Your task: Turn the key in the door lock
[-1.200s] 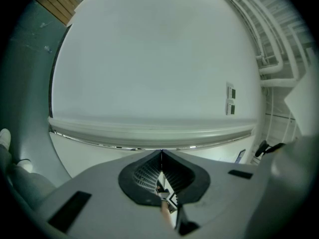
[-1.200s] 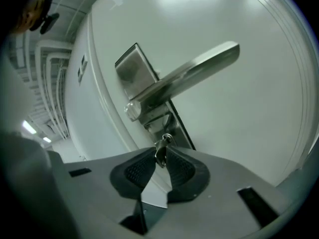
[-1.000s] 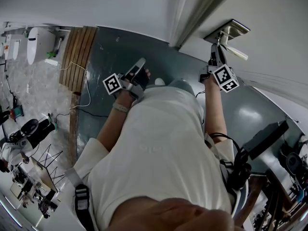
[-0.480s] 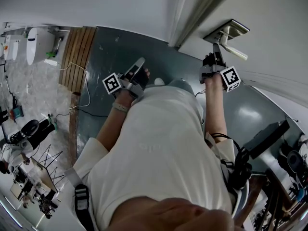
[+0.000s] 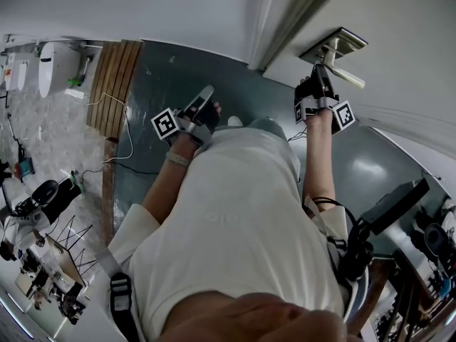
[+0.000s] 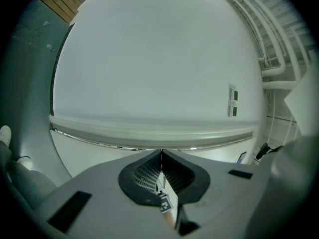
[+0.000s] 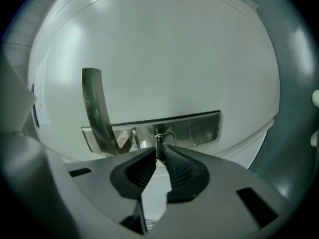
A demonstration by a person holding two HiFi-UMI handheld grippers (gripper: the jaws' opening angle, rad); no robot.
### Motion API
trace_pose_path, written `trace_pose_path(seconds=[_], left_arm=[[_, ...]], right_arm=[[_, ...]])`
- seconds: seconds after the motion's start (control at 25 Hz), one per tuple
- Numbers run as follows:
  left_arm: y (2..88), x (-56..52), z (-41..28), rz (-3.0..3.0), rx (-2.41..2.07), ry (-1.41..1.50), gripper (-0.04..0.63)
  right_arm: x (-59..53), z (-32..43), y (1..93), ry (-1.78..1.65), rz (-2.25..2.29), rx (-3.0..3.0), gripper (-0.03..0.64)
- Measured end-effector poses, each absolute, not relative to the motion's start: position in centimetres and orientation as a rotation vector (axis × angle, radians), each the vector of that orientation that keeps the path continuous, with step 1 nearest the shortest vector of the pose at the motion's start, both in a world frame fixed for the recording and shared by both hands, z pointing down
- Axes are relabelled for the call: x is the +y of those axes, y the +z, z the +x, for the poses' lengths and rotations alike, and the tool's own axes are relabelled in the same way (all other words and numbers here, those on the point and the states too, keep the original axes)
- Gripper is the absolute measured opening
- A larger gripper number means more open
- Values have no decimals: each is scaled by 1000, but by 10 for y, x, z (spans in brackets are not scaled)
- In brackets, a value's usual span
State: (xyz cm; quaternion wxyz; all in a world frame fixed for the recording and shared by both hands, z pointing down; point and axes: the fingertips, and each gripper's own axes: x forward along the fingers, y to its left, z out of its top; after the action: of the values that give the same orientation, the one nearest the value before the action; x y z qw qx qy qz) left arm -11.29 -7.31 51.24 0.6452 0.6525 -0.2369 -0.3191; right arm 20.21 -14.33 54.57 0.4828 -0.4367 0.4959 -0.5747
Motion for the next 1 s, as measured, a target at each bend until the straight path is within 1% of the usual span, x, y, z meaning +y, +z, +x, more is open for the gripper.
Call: trace_pose_path(seconds=[0.04,0.08,0.12,0.6,0.84,1.0], left_arm=[[513,-73,-113,1484,-539,-727,8],[513,-74,-113,1483,-539,-727,8],[513,-74,-113,1482,-540,-727,7],[515,-73,-115,1480,-546,-728,8],[515,-73,-114,1477,-544,-731,8],[514,-73,-115,1475,-544,-739,8]], right_arm=[[-143,203,547,-1406,-1024,1165,69],[-143,204,549,-1409,-983,1117,44],[-143,204,550,-1408,-948,1079,43],[-144,205,553,-1384,-848,1022,43],[-145,204,553,-1397,-883,1035,44],[-136,198,545,-1437,-951,1157,44]])
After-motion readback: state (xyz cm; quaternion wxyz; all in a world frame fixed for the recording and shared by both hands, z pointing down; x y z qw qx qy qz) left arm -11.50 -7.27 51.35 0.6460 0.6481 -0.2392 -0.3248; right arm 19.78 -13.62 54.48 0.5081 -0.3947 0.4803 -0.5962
